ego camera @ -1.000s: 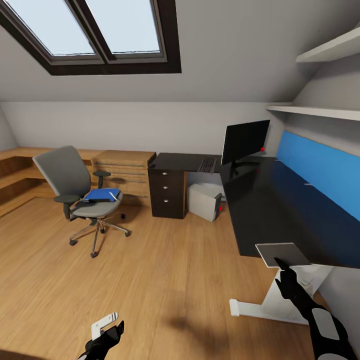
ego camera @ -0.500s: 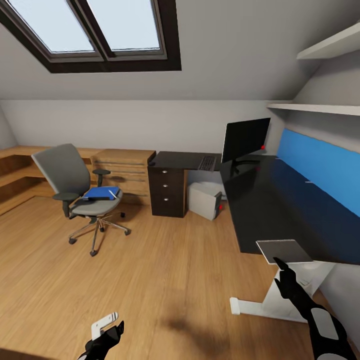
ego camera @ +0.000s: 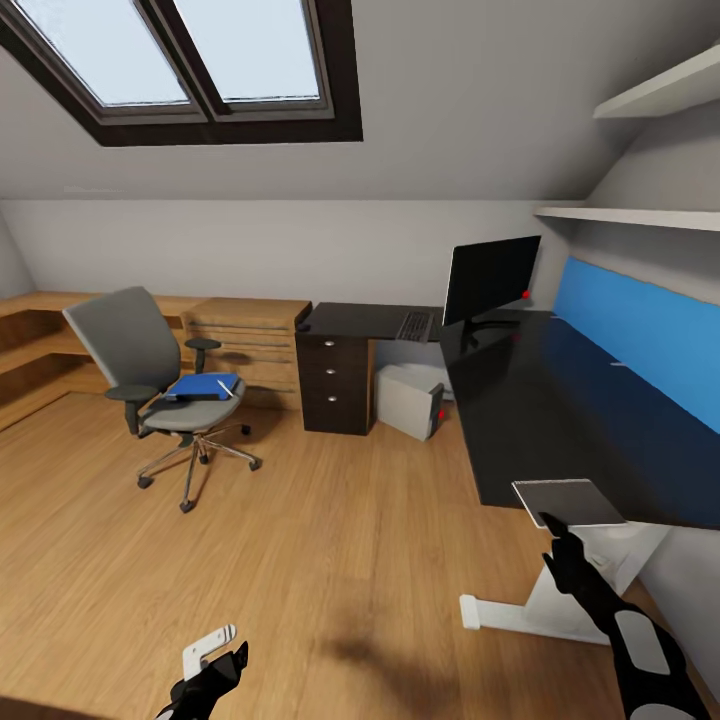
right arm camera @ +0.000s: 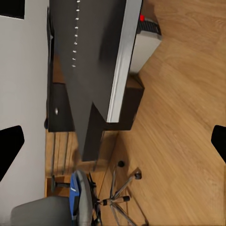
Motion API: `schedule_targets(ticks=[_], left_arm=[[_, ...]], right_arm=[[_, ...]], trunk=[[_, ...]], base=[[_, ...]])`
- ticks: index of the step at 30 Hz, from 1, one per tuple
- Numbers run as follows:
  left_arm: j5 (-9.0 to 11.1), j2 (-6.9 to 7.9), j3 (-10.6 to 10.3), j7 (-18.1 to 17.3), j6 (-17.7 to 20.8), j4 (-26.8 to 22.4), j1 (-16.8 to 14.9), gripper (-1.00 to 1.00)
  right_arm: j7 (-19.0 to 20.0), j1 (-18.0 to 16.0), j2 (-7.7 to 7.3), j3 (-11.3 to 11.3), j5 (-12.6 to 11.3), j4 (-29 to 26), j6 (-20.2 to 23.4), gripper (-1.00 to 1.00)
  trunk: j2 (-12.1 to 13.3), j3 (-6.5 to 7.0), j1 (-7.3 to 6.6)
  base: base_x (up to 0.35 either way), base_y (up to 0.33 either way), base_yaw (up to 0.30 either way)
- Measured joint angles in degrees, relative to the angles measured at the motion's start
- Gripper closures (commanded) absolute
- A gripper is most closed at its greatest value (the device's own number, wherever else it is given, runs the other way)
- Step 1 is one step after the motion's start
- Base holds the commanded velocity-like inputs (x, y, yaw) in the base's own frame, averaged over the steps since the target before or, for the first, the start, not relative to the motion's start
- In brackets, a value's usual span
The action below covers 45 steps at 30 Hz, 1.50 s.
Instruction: In the bedroom, organize the workspace by keeping the computer under the desk, ensuring the monitor is on the desk, placing the keyboard on the desk next to the monitor, placing the mouse on the desk next to the keyboard, moving the folder from the swivel chair onto the desk next to the mouse, stacking the notebook on top of the folder with the pen on top of the notebook, and positioning the swivel chair next to the desk.
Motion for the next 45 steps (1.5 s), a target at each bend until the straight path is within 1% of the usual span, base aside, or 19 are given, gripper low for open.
schedule_targets(ticks=[5, 12, 16, 24, 35, 38, 45], left_arm=[[0.0, 0.0, 0.0, 0.0, 0.0, 0.0, 0.0, -1.0], [0.0, 0.0, -0.1, -0.1, 0.0, 0.0, 0.0, -1.0], [-0.1, 0.0, -0.1, -0.1, 0.0, 0.0, 0.0, -1.0], [-0.1, 0.0, -0.2, -0.3, -0.1, 0.0, 0.0, -1.0], [-0.1, 0.02, -0.2, -0.2, 0.0, 0.0, 0.0, -1.0], [-0.1, 0.06, -0.2, -0.2, 0.0, 0.0, 0.0, -1.0], [-0.1, 0.03, -0.2, -0.2, 0.0, 0.0, 0.0, -1.0]], right_arm=[[0.7, 0.0, -0.09, 0.6, 0.0, 0.0, 0.0, -1.0], [2.2, 0.0, -0.14, 0.7, 0.2, 0.0, 0.0, -1.0], [2.4, 0.0, -0.13, 0.7, 0.2, 0.0, 0.0, -1.0], [2.4, 0.0, -0.15, 0.7, 0.2, 0.0, 0.0, -1.0], [2.4, 0.0, -0.2, 0.6, 0.2, -0.1, 0.0, -1.0], [2.4, 0.0, -0.38, 0.6, 0.2, -0.1, 0.0, -1.0], [2.2, 0.0, -1.37, 0.4, 0.0, 0.0, 0.0, -1.0]], trunk=[[0.0, 0.0, 0.0], [0.0, 0.0, 0.0], [0.0, 0.0, 0.0], [0.0, 0.0, -0.01], [0.0, 0.0, 0.0], [0.0, 0.0, 0.0], [0.0, 0.0, 0.0]], base=[[0.0, 0.0, 0.0], [0.0, 0.0, 0.0], [0.011, 0.0, 0.0], [0.147, 0.0, 0.0], [0.022, 0.0, 0.0], [0.002, 0.0, 0.0], [0.0, 0.0, 0.0]])
